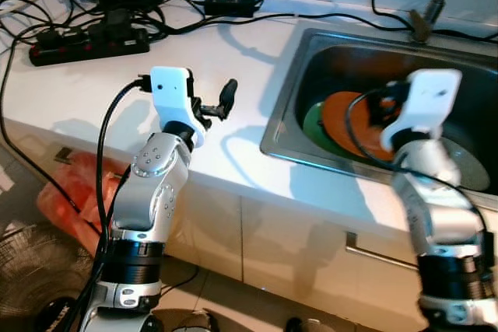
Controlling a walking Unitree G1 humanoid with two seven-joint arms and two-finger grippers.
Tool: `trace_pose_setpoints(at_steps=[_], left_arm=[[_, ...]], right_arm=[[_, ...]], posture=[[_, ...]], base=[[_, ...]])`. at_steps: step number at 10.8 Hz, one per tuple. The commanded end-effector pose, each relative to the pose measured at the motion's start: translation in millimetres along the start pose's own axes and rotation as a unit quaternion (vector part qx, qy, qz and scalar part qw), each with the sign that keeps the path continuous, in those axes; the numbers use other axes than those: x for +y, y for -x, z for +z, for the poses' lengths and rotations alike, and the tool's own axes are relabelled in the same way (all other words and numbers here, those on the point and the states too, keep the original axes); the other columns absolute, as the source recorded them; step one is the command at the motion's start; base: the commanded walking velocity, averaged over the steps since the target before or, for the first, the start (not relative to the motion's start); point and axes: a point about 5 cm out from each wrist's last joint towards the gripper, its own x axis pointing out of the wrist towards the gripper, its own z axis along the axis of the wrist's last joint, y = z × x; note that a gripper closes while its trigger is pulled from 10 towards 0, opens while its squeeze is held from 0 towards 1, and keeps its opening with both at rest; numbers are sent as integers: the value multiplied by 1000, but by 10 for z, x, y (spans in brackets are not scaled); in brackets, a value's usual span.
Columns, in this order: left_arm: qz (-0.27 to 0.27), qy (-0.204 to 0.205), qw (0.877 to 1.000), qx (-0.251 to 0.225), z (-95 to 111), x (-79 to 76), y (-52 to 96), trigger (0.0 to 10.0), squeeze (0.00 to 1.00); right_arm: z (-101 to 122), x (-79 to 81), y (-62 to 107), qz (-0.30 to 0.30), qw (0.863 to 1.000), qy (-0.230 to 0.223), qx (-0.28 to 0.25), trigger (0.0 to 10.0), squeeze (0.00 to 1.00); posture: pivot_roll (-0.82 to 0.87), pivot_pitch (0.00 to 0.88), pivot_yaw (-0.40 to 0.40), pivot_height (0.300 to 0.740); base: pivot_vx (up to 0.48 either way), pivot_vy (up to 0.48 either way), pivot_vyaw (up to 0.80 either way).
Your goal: Kitchen organization
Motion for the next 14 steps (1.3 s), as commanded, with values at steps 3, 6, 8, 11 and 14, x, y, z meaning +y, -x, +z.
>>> trace_pose_setpoints(at_steps=[3,6,8,11,14], left_arm=[[1,-7,1000,-10,51,-6,-36,10000,0],[-1,-2,1000,-12,40,-13,-25,10000,0],[2,-4,1000,-11,28,4,-22,10000,0],[-2,-6,1000,-12,28,-8,-32,10000,0],[-2,-3,1000,-11,6,-18,-33,10000,0]], right_arm=[[98,-18,41,1,1000,18,-15,10000,0],[123,18,34,11,1000,13,-20,10000,0],[117,9,30,10,1000,8,-15,10000,0],[107,15,25,12,1000,11,-12,10000,0],[109,13,18,14,1000,13,-13,10000,0]], posture=[[-10,63,18,740],[-11,58,17,740],[-12,52,13,740],[-11,50,13,740],[-13,50,11,740]], base=[[0,-160,0],[0,0,-148],[0,0,0],[0,-85,-775],[0,-284,-800]])
